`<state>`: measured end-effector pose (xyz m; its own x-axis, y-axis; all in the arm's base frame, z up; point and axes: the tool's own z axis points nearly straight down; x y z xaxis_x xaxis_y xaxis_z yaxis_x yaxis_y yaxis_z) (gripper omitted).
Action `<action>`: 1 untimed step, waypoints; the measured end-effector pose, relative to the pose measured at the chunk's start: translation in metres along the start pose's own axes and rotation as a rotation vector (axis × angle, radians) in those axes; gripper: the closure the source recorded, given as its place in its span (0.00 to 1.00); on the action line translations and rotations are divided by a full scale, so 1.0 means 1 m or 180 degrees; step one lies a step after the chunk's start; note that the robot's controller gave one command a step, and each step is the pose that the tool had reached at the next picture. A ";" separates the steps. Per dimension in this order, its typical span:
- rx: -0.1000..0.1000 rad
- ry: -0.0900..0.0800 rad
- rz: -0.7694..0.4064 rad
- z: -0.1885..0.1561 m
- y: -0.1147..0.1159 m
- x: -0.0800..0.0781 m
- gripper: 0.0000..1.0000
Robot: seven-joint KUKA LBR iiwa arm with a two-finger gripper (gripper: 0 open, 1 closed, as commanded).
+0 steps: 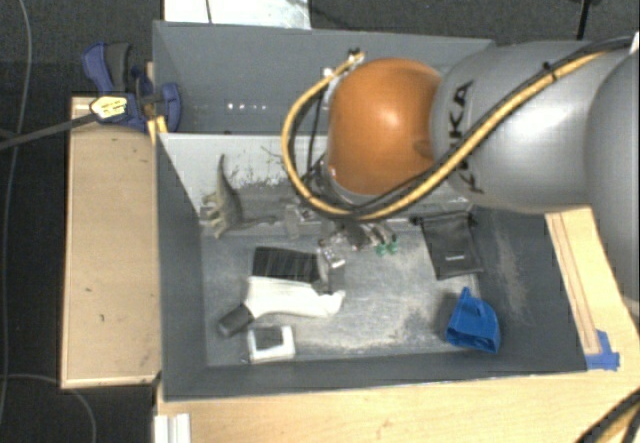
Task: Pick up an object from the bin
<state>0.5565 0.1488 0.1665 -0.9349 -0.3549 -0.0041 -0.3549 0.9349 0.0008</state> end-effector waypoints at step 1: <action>0.0001 -0.0005 0.0569 0.063 0.011 0.001 0.00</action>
Offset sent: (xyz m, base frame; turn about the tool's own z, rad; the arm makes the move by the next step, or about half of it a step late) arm 0.0108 -0.0022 -0.0794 -0.0370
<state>0.5522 0.1586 0.1034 -0.9831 -0.1831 -0.0055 -0.1831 0.9831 0.0013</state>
